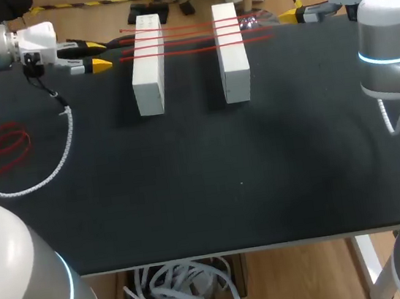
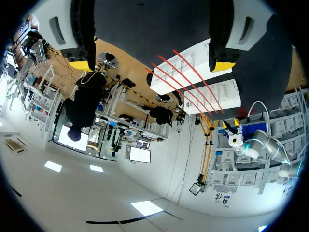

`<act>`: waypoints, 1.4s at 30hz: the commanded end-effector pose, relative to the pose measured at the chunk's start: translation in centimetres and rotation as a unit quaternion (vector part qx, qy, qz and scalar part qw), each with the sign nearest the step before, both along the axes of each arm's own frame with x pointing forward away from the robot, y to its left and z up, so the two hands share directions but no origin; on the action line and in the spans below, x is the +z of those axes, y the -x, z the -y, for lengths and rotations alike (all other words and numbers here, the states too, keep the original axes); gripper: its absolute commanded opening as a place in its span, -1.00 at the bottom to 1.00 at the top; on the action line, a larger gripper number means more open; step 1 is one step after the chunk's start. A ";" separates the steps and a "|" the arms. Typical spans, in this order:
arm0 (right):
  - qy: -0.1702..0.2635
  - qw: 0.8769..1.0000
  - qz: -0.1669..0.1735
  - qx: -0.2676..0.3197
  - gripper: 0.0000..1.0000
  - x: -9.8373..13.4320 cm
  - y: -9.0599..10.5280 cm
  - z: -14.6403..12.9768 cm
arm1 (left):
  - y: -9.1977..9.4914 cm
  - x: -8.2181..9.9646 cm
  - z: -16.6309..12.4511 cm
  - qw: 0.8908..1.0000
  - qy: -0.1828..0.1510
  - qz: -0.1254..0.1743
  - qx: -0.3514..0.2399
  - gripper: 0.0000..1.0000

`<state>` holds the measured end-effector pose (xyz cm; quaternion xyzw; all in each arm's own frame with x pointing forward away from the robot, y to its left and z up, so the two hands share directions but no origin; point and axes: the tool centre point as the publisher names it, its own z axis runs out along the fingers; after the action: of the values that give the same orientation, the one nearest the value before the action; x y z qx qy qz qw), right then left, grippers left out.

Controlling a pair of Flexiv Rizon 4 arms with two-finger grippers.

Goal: Grab the tape and strap the tape.

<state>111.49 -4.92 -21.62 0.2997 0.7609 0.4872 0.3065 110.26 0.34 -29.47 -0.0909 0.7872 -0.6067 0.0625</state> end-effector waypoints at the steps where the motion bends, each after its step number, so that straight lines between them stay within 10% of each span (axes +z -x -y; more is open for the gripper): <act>1: -0.001 1.000 0.001 0.000 1.00 0.0 0.0 0.0 | -0.9 -1.1 -0.2 1.000 0.008 -0.008 -0.027 -0.30; 42: -0.001 1.000 0.001 0.000 1.00 0.0 0.0 0.0 | -2.5 -3.3 2.5 0.998 0.035 -0.016 -0.059 -0.51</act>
<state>111.49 -4.92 -21.62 0.2997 0.7609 0.4872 0.3064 112.27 -2.04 -32.32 -0.0586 0.7724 -0.6323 0.0144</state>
